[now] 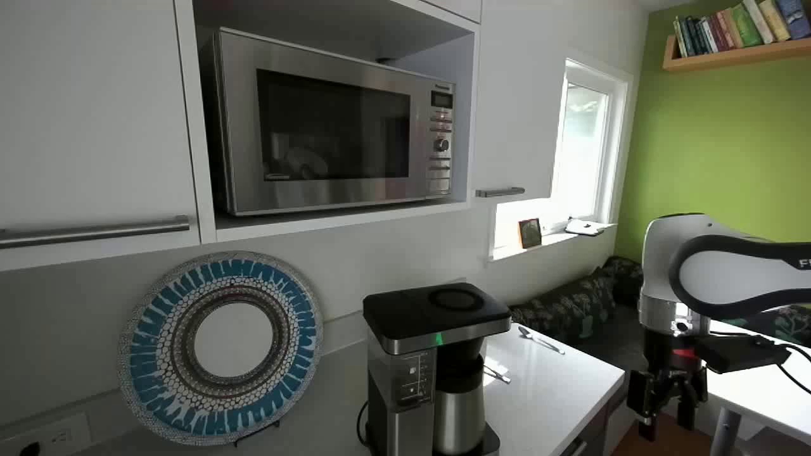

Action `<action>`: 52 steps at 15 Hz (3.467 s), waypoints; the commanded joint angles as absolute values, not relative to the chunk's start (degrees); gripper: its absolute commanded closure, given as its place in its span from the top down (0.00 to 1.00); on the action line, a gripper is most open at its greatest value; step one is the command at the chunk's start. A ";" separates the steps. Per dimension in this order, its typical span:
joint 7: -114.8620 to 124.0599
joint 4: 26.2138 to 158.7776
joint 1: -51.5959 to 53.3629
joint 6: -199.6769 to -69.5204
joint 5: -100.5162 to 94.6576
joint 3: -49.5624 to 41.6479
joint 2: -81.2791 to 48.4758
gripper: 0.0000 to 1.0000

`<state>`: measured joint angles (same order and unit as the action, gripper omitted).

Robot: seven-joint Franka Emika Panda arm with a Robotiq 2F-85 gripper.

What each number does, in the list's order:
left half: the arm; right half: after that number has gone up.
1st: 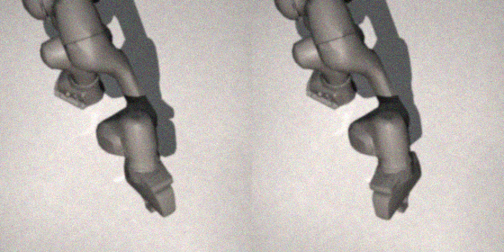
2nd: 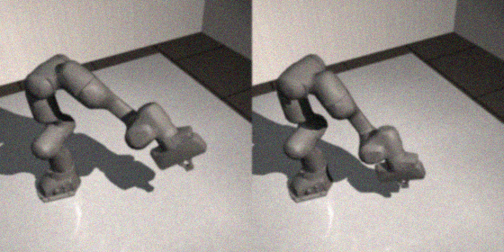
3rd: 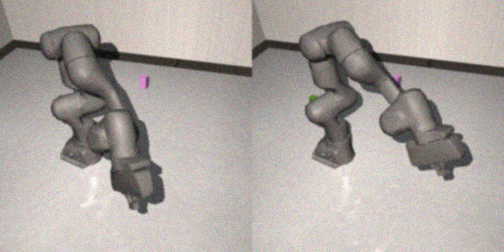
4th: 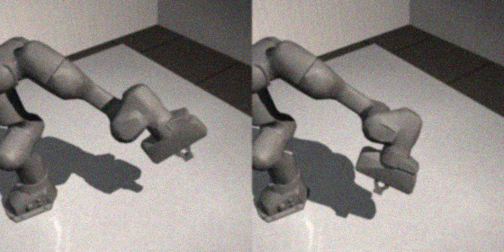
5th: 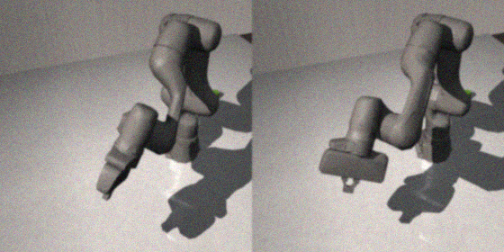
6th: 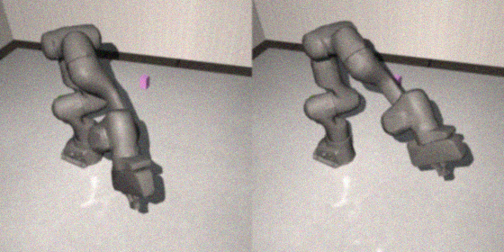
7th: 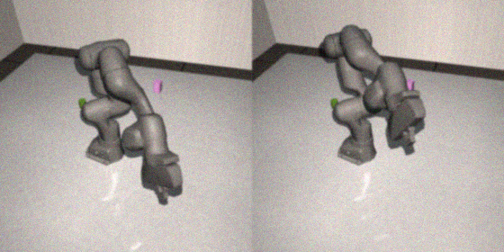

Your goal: Open the top right cabinet door

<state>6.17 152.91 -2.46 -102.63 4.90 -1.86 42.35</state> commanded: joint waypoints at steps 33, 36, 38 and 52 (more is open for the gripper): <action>28.74 127.05 -8.74 -145.14 24.96 -4.82 29.82 1.00; 27.78 127.64 -8.52 -148.04 26.14 -4.82 30.05 1.00; 27.20 127.26 -7.07 -151.37 28.63 -5.74 28.60 1.00; 0.35 120.42 1.56 -122.90 63.07 -23.70 28.94 1.00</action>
